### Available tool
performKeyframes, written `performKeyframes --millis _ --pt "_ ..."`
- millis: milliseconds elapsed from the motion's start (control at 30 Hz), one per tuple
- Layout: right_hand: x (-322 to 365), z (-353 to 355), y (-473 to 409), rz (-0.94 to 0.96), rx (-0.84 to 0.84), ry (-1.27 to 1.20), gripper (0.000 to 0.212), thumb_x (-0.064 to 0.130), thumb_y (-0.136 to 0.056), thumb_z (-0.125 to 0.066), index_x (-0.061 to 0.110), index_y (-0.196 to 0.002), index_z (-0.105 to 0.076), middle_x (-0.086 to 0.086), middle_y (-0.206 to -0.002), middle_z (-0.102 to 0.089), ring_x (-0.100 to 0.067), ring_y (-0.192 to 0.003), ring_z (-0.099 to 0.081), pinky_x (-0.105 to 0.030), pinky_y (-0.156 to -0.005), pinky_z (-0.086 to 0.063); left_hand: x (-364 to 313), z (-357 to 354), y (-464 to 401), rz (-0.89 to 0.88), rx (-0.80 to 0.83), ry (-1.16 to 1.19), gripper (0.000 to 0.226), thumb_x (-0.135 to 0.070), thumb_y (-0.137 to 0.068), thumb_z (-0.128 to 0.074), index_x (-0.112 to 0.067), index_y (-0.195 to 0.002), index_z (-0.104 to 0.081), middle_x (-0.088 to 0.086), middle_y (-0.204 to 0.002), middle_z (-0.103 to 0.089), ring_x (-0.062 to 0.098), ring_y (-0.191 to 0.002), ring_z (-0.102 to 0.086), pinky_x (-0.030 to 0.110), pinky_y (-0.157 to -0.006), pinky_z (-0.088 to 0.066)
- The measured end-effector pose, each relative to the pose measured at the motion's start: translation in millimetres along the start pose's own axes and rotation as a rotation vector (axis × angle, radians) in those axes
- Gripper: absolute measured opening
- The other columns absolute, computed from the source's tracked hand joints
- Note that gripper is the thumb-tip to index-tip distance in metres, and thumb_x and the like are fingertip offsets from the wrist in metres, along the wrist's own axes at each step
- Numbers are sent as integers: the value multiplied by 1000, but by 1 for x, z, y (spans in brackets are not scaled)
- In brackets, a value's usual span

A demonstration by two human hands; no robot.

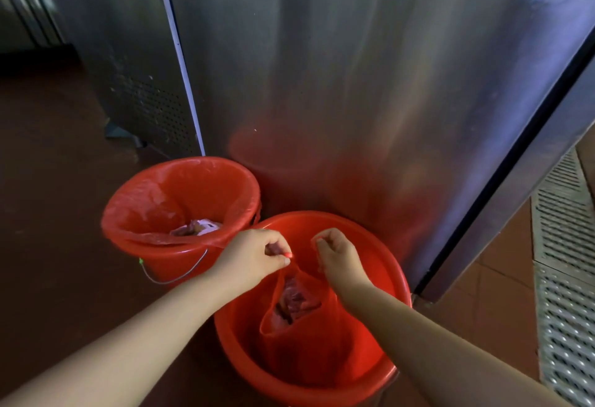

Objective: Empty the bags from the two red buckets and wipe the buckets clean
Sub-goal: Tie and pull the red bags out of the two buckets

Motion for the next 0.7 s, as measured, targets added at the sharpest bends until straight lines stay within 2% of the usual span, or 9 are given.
performKeyframes --millis 133,267,333,400,433,500,533,600,700 --pt "-10 -24 2 -26 147 148 15 4 -92 -43 19 -94 -48 3 -79 -51 -10 -70 -46 -28 -65 -40 1 -11 -1 5 33 75 28 -9 -72 -75 -35 -71 -65 -16 -63 -63 1 -58 -56 24 -60 -45" --pt "-16 -33 11 -70 300 123 38 5 -81 -48 18 -114 -35 -1 -97 -49 -5 -78 -47 -14 -61 -41 8 -8 -3 21 -24 87 29 -10 -72 -77 -36 -69 -65 -9 -67 -67 5 -63 -62 31 -66 -50" --pt "-22 -35 12 -39 318 263 53 16 -81 -61 18 -124 -31 -2 -113 -47 -9 -95 -49 -16 -74 -42 8 -7 -5 6 -50 57 24 -18 -70 -79 -38 -70 -67 -12 -72 -67 1 -68 -61 24 -68 -49" --pt "-23 -35 10 13 273 384 64 32 -80 -70 15 -128 -32 0 -120 -47 -14 -109 -48 -24 -85 -41 6 -9 -9 -26 -49 48 22 -21 -68 -81 -39 -70 -69 -10 -74 -63 0 -74 -58 18 -67 -45" --pt "-21 -35 8 38 245 428 61 35 -82 -68 14 -128 -35 0 -119 -50 -16 -109 -50 -27 -86 -42 5 -10 -11 -40 -35 59 20 -21 -69 -81 -38 -70 -70 -9 -75 -61 0 -76 -57 16 -68 -44" --pt "-19 -34 3 79 195 480 40 32 -92 -57 12 -124 -43 -4 -114 -58 -21 -105 -57 -34 -86 -45 5 -11 -17 -57 -15 72 15 -19 -75 -77 -32 -70 -73 -8 -76 -60 -1 -78 -56 12 -70 -40" --pt "-18 -33 1 84 181 471 31 31 -96 -50 14 -122 -48 -4 -110 -61 -21 -102 -58 -33 -84 -45 7 -9 -21 -59 -27 57 14 -17 -78 -75 -30 -73 -74 -10 -76 -60 -2 -78 -56 12 -71 -39" --pt "-20 -30 0 51 183 389 27 31 -100 -41 18 -121 -54 2 -105 -61 -15 -99 -58 -24 -82 -42 18 -5 -27 -31 -94 -18 14 -16 -82 -70 -29 -79 -74 -14 -78 -61 -2 -79 -57 14 -74 -40" --pt "-24 -26 0 -31 217 226 34 30 -102 -36 18 -131 -50 5 -118 -57 -8 -114 -51 -13 -91 -33 29 -10 -33 73 -97 -116 6 -26 -82 -70 -30 -78 -72 -13 -79 -61 7 -83 -60 25 -76 -44"
Point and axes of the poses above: each hand's wrist, its own y-axis away from the middle knuckle, its own z-axis out of the back of the hand, x = y × z, the point moved 4 cm from there along -y, towards the middle knuckle
